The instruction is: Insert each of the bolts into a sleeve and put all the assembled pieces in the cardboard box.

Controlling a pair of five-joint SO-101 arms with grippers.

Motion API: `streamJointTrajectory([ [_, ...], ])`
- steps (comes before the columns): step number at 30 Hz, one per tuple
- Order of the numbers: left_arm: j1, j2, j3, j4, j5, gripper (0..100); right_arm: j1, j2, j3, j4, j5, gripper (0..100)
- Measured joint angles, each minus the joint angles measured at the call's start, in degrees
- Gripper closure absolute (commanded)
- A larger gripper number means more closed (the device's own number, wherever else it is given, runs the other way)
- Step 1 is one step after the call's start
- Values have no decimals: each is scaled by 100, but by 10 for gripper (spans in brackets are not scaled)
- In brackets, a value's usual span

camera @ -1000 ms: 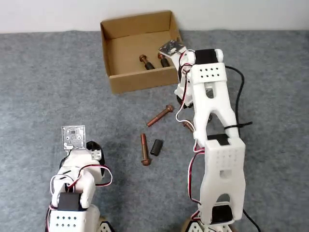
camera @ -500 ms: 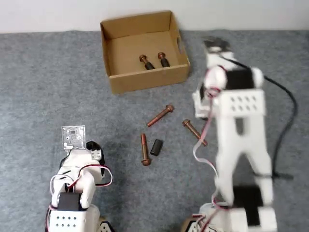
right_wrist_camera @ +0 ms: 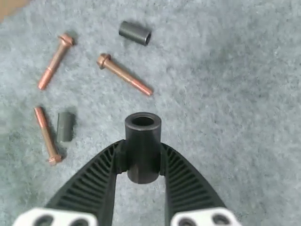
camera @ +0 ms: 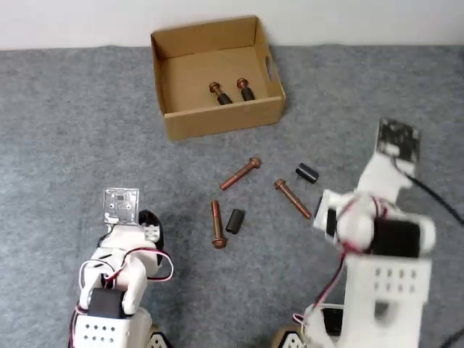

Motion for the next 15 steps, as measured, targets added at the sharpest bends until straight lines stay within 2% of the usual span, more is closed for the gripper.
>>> streamJointTrajectory([
  [7,413,422,-1222,457,-18,994,44,-2004,1873,-123,0,990],
  [15,659,3297,-2963,457,-18,994,545,-3516,2620,-176,0,991],
])
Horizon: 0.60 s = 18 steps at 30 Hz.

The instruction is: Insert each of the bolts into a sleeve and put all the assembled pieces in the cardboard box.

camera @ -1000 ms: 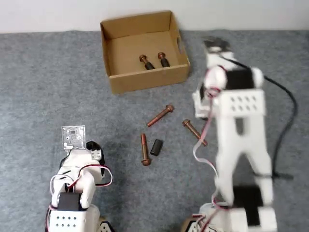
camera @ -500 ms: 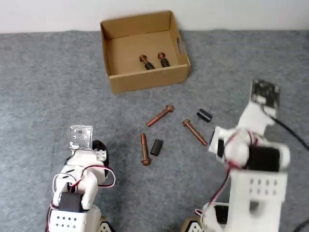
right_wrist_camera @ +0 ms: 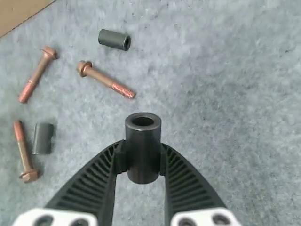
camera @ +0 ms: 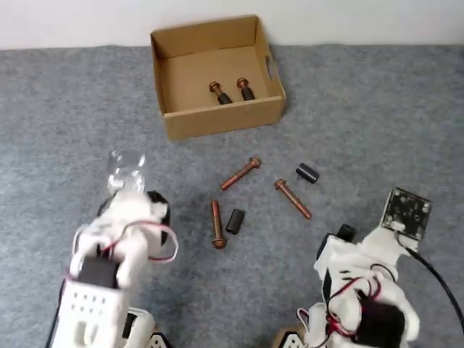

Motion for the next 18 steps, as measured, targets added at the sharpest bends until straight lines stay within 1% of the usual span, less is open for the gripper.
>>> streamJointTrajectory([
  [6,642,2251,-1398,0,0,994,44,-466,62,0,0,991],
  [9,958,3051,-2101,-18,0,992,35,-501,141,-18,0,991],
  [12,1116,3736,-2760,-18,-44,992,35,-519,141,-35,0,991],
  [15,1204,4413,-3429,0,-527,992,35,-519,141,-35,26,991],
  [18,1301,5125,-4132,246,-932,992,35,-519,141,-35,26,991],
])
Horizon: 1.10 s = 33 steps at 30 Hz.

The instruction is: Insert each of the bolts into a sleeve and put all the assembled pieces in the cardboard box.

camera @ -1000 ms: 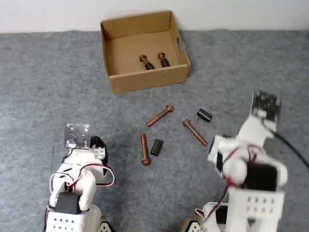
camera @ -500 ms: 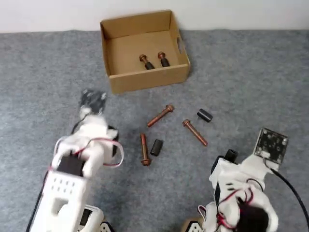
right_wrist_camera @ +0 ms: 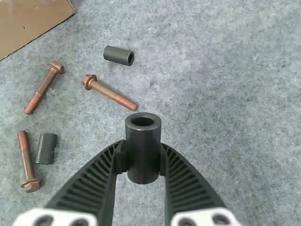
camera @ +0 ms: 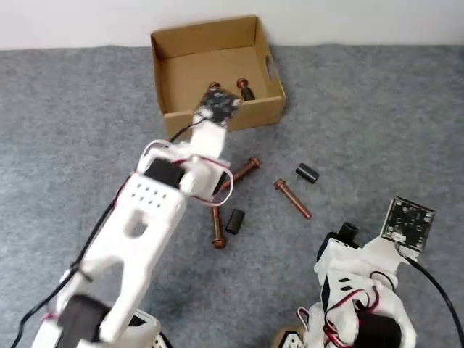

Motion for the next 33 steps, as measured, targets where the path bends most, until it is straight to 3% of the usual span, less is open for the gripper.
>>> streamJointTrajectory([
  [13,149,3182,-3675,1600,-1407,956,0,-633,237,-70,114,991],
  [17,220,4079,-4756,1996,-1468,872,0,-651,237,-70,176,991],
  [33,211,7613,-9037,3358,-1477,871,0,-668,273,-70,185,991],
])
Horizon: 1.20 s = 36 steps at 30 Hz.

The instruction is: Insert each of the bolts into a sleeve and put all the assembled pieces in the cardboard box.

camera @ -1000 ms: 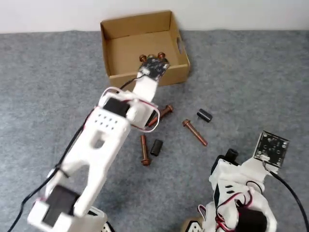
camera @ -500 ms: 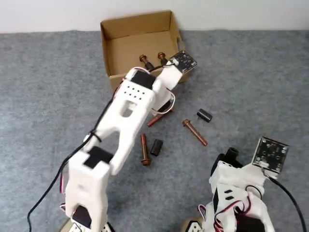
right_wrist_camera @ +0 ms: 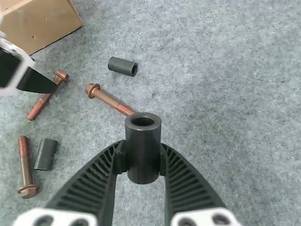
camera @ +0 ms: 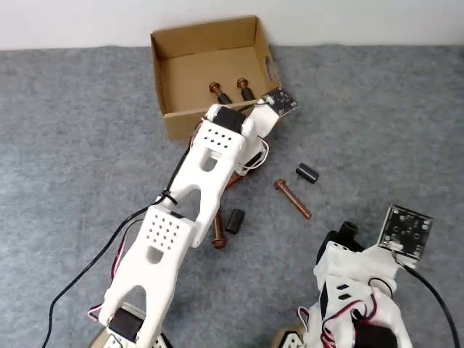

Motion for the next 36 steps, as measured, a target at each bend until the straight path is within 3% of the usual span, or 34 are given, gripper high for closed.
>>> streamJointTrajectory([
  [8,9,809,-1257,378,-18,903,0,0,0,0,9,991],
  [17,35,818,-1319,536,0,994,0,0,0,0,18,991],
  [28,220,818,-1319,580,9,995,0,0,0,0,18,991],
  [36,308,536,-1310,598,870,996,0,0,0,0,18,991],
])
